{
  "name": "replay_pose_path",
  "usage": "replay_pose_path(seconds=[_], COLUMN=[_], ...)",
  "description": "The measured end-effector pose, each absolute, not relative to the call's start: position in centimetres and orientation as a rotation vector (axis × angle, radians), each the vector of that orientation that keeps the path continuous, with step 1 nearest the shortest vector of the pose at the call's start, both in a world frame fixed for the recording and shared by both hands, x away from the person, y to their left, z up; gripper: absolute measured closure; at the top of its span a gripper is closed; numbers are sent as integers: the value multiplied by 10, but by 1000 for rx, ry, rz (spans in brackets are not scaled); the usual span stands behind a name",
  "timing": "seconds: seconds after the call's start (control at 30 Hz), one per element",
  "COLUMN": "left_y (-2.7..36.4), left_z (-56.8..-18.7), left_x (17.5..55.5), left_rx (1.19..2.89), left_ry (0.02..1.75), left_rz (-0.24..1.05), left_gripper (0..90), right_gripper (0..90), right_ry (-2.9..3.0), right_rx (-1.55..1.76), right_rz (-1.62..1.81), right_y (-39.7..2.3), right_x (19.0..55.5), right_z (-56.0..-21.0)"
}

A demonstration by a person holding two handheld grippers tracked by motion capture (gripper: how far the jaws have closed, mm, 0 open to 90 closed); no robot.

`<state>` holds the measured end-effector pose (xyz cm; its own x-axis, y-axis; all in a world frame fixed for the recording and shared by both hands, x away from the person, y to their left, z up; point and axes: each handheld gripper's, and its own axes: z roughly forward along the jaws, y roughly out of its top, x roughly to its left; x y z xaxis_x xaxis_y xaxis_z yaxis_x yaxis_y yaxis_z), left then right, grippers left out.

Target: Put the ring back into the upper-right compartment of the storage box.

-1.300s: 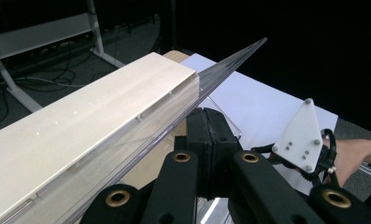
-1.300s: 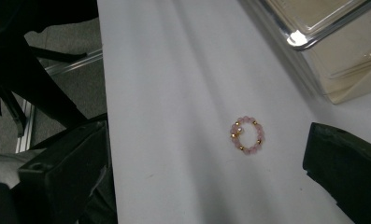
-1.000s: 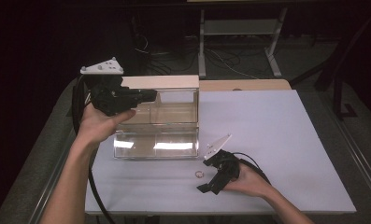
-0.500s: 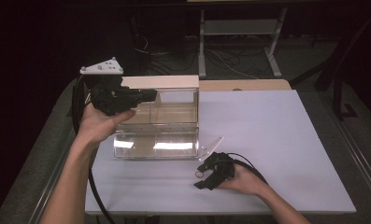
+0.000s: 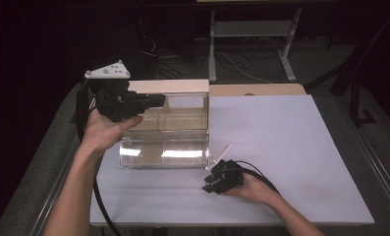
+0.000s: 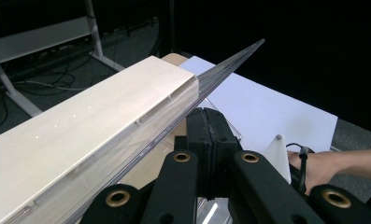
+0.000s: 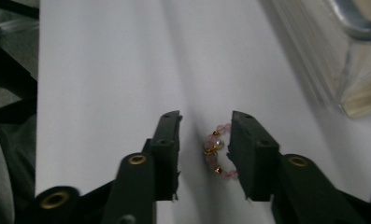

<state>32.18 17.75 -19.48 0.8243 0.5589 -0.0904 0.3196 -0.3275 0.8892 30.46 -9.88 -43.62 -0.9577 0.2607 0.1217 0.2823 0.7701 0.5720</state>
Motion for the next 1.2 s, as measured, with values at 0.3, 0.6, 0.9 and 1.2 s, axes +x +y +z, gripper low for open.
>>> replay_pose_path(seconds=[0.3,0.6,0.9,1.2], left_y=[177,178,179,179], left_z=[-195,-196,-196,-195], left_x=[322,321,321,321], left_rx=[1939,1936,1931,1934], left_ry=[651,655,655,655], left_rz=[284,282,282,285], left_gripper=[891,891,891,891], right_gripper=[811,870,871,871], right_ry=[-3006,-2933,-2767,-2738], right_rx=[-441,-431,-506,-511], right_rz=[-955,-916,-1013,-1029], right_y=[-97,-101,-115,-123], right_x=[299,310,315,315], right_z=[-436,-428,-411,-396])
